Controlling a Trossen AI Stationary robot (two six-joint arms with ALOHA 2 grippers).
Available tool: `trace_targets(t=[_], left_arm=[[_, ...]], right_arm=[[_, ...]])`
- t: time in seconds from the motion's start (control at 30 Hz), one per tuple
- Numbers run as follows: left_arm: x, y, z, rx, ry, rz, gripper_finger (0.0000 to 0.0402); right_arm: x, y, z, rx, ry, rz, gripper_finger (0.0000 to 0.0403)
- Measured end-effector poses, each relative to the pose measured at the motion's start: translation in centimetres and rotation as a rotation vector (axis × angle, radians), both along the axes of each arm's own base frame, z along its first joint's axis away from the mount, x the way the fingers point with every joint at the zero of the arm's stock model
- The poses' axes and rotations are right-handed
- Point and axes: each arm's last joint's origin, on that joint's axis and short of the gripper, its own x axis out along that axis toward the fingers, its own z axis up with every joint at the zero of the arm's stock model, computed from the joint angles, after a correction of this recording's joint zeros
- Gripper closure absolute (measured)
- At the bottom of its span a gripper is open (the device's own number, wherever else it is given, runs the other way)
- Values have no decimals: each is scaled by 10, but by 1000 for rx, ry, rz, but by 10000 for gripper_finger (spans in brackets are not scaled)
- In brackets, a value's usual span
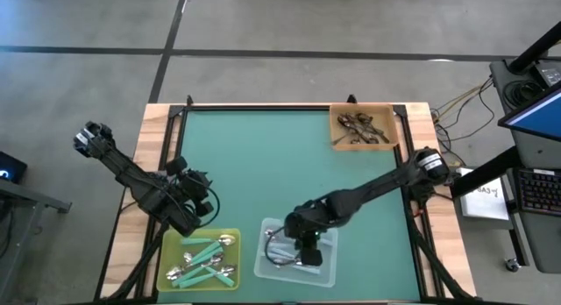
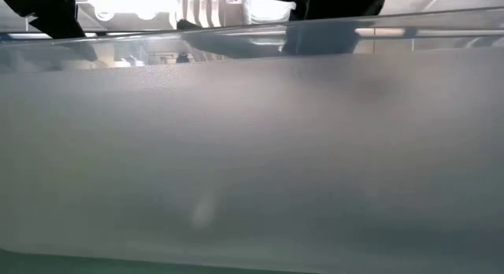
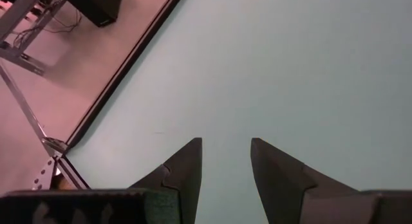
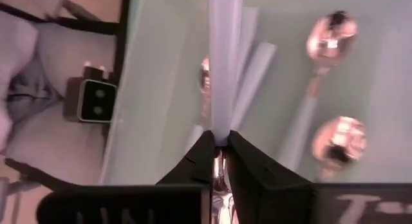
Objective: Sort silverware by color (type)
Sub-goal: Put the blue spoon into the transparent bin, then return to Home Position
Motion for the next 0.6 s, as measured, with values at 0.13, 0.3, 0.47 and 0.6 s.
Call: trace_targets(t=[0.13,0.3,0.47,0.6], left_arm=[[0,0,0,-2,-2,3,284],[0,0,0,1,-13,8,284],[1,0,0,-31,-64,55,284],[2,-1,0,-57,-98,77,284]], right_arm=[[-5,12,-9,38,-9,2,355],[-15,18,-13,28,8,14,301],[-35,8,-10,-10,-53,46,266],[-65,-10,-13,-23,-216,10,258]])
